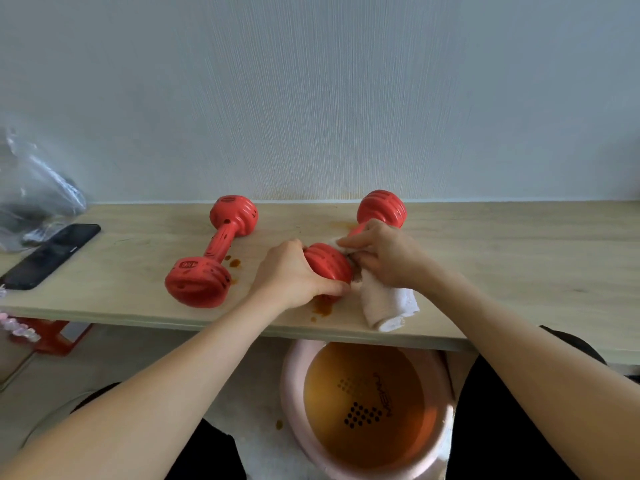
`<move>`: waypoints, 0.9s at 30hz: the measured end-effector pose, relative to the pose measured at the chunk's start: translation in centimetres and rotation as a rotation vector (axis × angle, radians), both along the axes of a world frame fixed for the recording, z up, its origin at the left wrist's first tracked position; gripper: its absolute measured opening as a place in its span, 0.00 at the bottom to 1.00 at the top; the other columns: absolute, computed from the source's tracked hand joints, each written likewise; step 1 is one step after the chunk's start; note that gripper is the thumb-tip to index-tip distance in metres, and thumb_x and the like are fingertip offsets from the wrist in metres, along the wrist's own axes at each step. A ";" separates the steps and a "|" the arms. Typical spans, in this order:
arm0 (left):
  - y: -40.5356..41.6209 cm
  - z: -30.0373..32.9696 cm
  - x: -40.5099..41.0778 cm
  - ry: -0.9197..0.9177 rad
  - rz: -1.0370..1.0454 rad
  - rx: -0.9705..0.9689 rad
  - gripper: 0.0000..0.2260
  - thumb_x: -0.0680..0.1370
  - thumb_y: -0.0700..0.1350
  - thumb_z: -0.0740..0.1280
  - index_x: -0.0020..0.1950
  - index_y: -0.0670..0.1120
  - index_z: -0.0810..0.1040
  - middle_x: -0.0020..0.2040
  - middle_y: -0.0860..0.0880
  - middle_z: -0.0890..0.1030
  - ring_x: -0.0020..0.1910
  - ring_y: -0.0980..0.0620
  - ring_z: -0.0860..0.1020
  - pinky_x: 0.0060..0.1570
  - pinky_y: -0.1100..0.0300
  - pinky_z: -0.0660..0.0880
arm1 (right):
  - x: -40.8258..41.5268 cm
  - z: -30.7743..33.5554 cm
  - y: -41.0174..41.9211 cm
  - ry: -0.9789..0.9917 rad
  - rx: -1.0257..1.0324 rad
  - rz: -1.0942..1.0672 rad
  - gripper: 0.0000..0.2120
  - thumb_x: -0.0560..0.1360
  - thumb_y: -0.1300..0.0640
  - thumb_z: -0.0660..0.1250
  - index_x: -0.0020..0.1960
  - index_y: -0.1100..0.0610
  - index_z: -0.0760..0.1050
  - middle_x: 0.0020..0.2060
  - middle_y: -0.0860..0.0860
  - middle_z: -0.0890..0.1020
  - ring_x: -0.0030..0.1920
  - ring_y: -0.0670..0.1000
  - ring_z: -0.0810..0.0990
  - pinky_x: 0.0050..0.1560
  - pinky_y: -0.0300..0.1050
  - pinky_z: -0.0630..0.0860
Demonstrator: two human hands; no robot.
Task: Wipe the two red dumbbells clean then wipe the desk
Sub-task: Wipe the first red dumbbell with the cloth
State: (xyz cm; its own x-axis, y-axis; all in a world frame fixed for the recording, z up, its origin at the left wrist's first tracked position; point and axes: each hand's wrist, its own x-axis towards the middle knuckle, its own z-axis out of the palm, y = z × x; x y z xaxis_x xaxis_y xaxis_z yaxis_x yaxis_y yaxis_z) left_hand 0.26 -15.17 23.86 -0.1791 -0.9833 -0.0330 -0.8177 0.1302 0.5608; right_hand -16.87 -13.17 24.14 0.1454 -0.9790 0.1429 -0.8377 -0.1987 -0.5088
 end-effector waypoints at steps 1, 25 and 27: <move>0.3 0.1 -0.2 -0.031 -0.002 -0.026 0.39 0.49 0.65 0.77 0.54 0.48 0.73 0.49 0.52 0.78 0.46 0.50 0.77 0.46 0.53 0.76 | -0.3 0.2 0.1 -0.003 0.018 0.007 0.15 0.77 0.61 0.64 0.62 0.50 0.78 0.59 0.50 0.79 0.59 0.52 0.76 0.59 0.49 0.72; -5.4 2.6 -9.2 -0.234 -0.253 0.249 0.12 0.72 0.57 0.69 0.44 0.49 0.77 0.42 0.49 0.78 0.41 0.50 0.77 0.41 0.60 0.71 | -8.7 -0.1 1.8 -0.645 0.102 -0.424 0.09 0.74 0.57 0.67 0.37 0.57 0.82 0.29 0.53 0.83 0.38 0.62 0.83 0.47 0.61 0.80; -6.3 2.1 -10.4 -0.264 -0.261 0.313 0.13 0.74 0.56 0.68 0.51 0.48 0.78 0.47 0.47 0.79 0.47 0.48 0.77 0.47 0.58 0.72 | -9.7 -0.5 1.5 -0.523 0.094 -0.469 0.09 0.71 0.55 0.65 0.37 0.48 0.82 0.30 0.51 0.83 0.38 0.59 0.83 0.46 0.59 0.80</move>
